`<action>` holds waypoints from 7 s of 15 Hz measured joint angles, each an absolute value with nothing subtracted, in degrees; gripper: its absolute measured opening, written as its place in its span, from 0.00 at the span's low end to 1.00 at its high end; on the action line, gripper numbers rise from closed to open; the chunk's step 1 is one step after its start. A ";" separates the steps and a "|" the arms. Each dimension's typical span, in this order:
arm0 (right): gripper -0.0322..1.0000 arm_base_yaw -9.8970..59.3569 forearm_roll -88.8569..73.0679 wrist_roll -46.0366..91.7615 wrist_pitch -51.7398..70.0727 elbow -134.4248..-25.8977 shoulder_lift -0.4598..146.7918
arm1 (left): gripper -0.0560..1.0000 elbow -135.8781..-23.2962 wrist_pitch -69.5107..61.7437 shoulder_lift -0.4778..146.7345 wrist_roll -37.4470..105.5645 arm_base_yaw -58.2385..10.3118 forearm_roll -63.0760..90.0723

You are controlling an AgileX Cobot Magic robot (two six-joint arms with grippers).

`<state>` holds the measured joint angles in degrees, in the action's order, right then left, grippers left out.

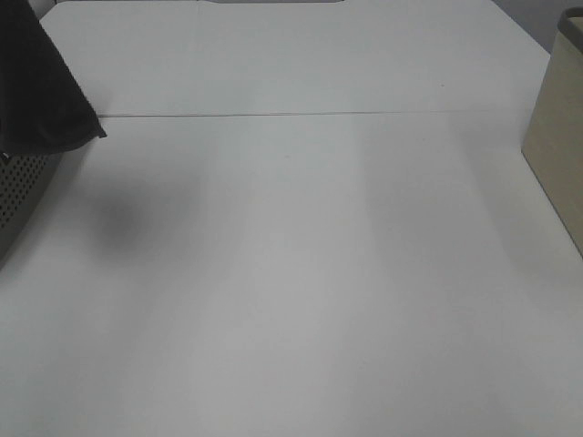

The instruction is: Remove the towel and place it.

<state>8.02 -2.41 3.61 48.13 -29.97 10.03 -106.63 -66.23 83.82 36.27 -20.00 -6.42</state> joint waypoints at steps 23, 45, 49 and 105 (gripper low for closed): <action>0.72 36.27 -98.84 109.03 34.15 -56.49 94.54 | 0.05 -106.63 -69.73 84.63 34.89 -23.95 16.27; 0.15 39.53 -94.54 109.15 29.97 -61.94 100.61 | 0.05 -106.63 -67.90 84.63 34.89 -23.95 19.48; 0.04 39.53 -92.88 98.72 28.71 -61.94 100.38 | 0.05 -106.63 -67.90 84.63 35.07 -23.95 19.65; 0.04 14.32 61.13 -46.12 -11.80 -131.09 122.73 | 0.05 -157.45 23.15 144.61 47.04 -16.62 8.82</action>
